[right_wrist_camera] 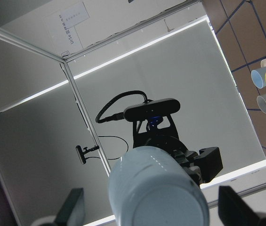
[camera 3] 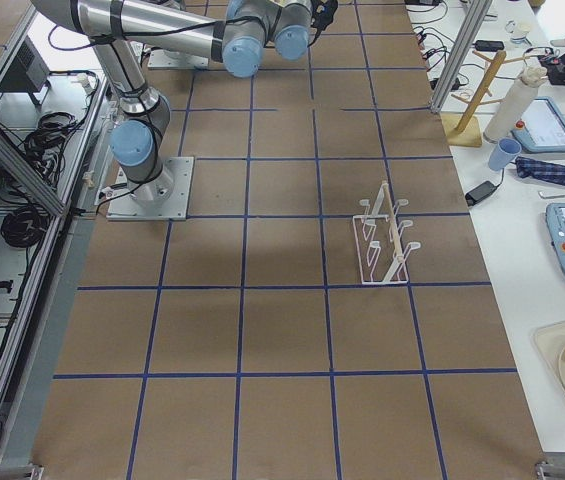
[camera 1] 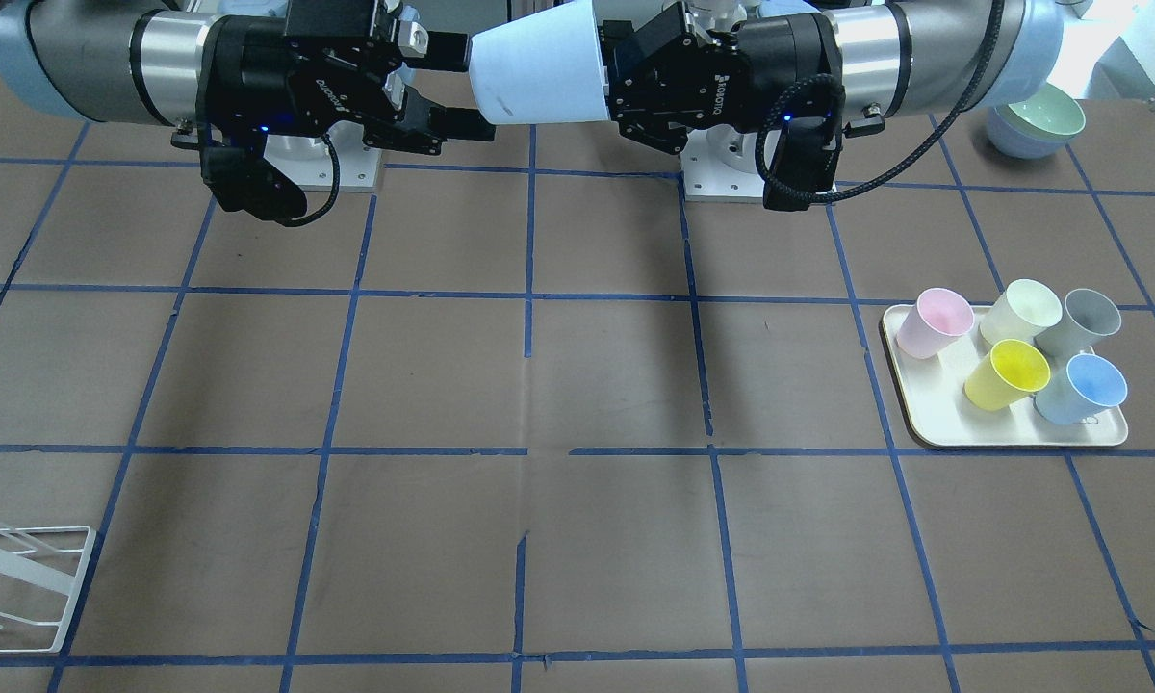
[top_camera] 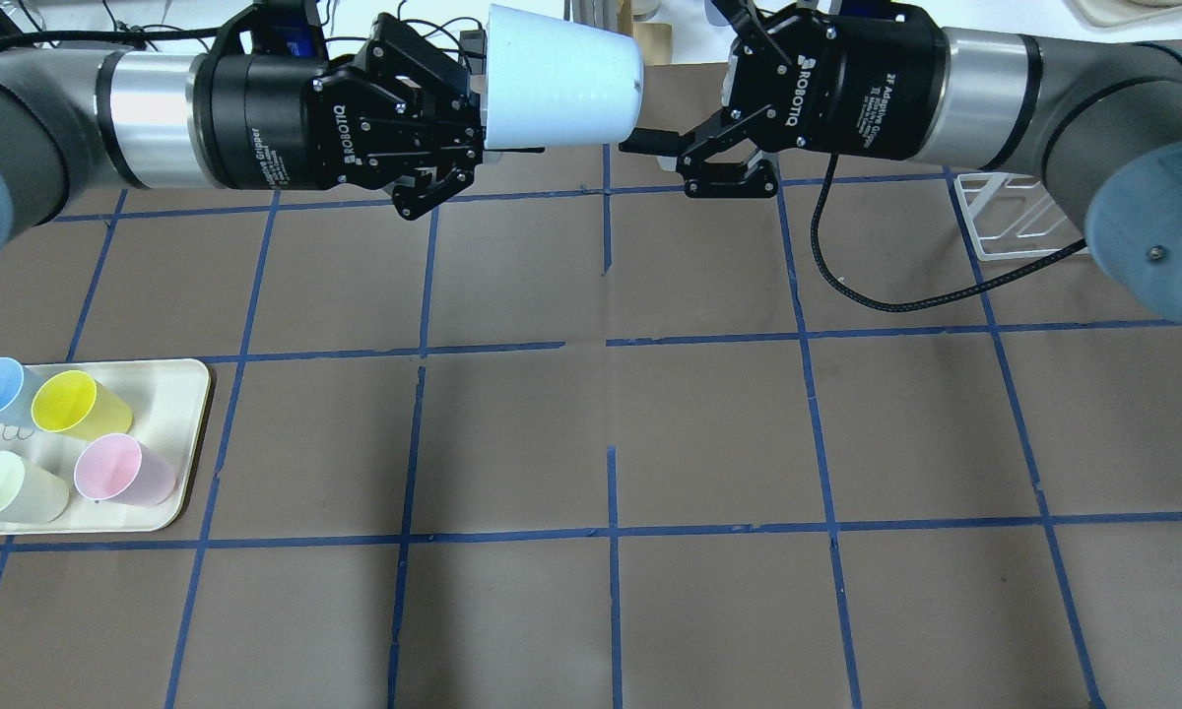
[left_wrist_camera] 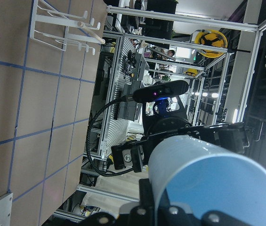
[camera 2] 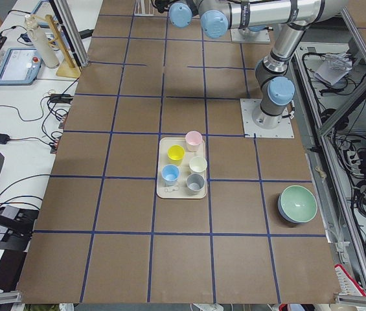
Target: Transfer IKEA cup to right arm and place on rack
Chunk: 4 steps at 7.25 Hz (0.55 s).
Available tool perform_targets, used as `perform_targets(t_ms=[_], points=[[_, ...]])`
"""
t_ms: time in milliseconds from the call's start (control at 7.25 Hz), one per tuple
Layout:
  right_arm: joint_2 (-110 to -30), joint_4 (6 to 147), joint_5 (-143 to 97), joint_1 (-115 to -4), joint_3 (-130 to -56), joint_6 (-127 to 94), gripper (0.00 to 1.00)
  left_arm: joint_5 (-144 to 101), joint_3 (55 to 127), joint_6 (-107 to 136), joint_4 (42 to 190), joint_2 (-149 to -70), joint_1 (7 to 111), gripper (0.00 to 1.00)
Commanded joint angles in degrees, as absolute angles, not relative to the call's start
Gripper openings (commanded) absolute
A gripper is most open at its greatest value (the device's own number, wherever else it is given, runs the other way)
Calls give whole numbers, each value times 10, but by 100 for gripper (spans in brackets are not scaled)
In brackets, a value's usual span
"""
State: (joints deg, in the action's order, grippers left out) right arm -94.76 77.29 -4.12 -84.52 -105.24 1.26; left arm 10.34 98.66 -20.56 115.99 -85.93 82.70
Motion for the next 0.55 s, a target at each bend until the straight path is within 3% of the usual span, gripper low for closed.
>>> perform_targets(t_ms=[0, 138, 414], points=[[-947, 773, -40, -858, -1052, 11, 100, 105, 987, -209, 1158, -860, 827, 0], [-947, 773, -38, -858, -1052, 8, 95, 105, 987, -210, 1158, -860, 827, 0], [-947, 773, -39, -858, -1052, 8, 68, 105, 986, -209, 1158, -860, 827, 0]])
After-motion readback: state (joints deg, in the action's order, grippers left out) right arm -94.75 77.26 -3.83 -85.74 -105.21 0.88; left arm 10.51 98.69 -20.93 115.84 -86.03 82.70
